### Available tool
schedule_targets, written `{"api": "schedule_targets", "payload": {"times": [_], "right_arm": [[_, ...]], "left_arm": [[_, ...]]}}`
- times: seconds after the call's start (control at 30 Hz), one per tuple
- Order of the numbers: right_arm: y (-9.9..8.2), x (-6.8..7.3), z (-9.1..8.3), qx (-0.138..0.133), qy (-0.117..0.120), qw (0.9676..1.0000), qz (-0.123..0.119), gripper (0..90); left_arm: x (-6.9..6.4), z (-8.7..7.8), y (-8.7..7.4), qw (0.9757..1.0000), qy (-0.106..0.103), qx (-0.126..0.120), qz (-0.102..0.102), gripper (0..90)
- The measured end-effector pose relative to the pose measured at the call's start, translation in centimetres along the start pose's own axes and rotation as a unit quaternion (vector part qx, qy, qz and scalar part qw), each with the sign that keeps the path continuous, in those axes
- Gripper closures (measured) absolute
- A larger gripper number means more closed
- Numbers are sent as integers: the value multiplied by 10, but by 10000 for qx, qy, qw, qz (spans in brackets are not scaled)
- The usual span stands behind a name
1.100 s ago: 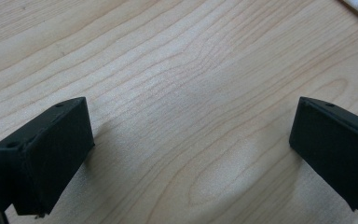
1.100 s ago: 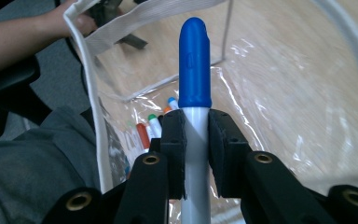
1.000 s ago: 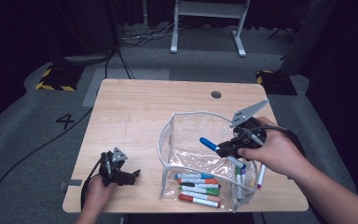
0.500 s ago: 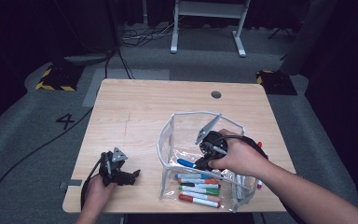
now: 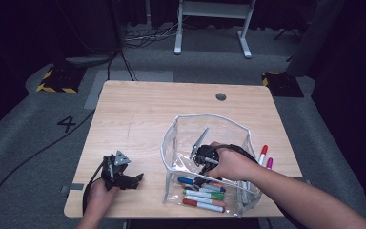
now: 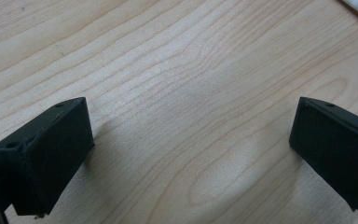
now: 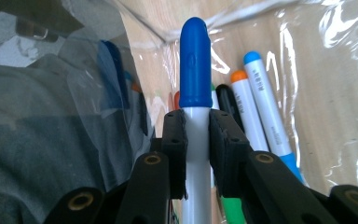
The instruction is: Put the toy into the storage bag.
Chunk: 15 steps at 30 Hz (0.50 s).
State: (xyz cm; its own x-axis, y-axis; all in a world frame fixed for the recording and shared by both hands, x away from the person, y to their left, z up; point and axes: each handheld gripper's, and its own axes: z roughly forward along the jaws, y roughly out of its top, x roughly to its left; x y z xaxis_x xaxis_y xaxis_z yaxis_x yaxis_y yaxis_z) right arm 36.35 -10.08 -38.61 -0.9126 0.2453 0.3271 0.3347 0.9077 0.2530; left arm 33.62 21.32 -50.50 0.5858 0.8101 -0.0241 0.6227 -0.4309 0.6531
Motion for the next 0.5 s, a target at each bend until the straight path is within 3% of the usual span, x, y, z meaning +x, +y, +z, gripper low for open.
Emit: {"api": "schedule_targets", "payload": {"times": [0.13, 0.37, 0.5], "right_arm": [[-1, -3, 10, 189, -27, 9998, -72, 770], [-3, -7, 18, 471, -6, 9988, 95, 770], [-4, -8, 24, 580, 16, 9983, 56, 769]], "left_arm": [[0, 0, 0, 10000, 2, -1, 5, 0], [0, 0, 0, 10000, -18, -11, 5, 0], [0, 1, 0, 10000, -20, -12, 6, 0]]}}
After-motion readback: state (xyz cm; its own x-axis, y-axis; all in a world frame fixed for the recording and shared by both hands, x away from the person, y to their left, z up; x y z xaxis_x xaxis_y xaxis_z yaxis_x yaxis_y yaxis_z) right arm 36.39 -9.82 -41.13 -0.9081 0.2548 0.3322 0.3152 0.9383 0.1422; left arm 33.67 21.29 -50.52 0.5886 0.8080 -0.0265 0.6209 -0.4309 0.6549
